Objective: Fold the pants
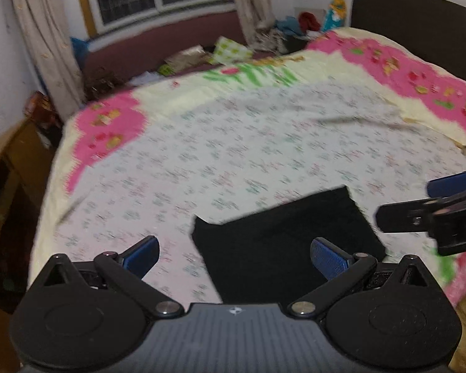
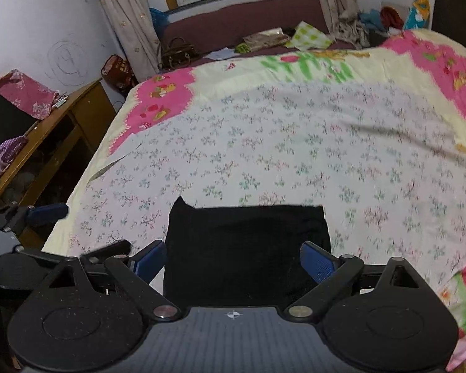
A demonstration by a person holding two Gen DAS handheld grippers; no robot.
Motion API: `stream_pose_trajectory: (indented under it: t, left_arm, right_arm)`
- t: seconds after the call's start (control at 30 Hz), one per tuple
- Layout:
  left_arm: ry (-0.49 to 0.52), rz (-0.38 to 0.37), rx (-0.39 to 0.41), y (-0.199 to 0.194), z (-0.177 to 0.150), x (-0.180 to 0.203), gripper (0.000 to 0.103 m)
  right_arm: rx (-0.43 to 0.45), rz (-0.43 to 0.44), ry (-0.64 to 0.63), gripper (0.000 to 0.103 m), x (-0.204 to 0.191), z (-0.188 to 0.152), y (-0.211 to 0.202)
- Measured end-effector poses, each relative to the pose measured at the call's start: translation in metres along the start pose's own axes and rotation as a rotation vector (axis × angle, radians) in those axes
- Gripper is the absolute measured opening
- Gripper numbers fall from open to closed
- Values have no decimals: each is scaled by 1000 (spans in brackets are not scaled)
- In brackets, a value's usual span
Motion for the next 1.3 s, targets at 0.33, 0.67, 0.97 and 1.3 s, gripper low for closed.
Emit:
stream_pose_trajectory:
  t: [0.33,0.67,0.97,1.3]
  left_arm:
    - [-102,-72,-110,9,-19,-2,103]
    - [-127,-43,-139,10,-26,4,103]
    - [-126,-20,-135,6,-26,8,103]
    - [-134,-14,-138,6,-29,5,103]
  right_arm:
    - [-80,-38,17,80,1,-19,7]
    - [-112,-39,-25,80,-8,-26,6]
    - [-114,-56,-22,81,-5,-28,2]
    - [-130,-50,-23,81,-5,-30,5]
Point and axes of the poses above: each gripper's, at about its wrist camera, not at the fingertips, and y roughly the way its jaws point, x to its right, z to its top, the point moved 1 cm from there along y, roughly the way its jaws point, and after that the axes turned 12 degrees about -x, right-handed, at the moved point
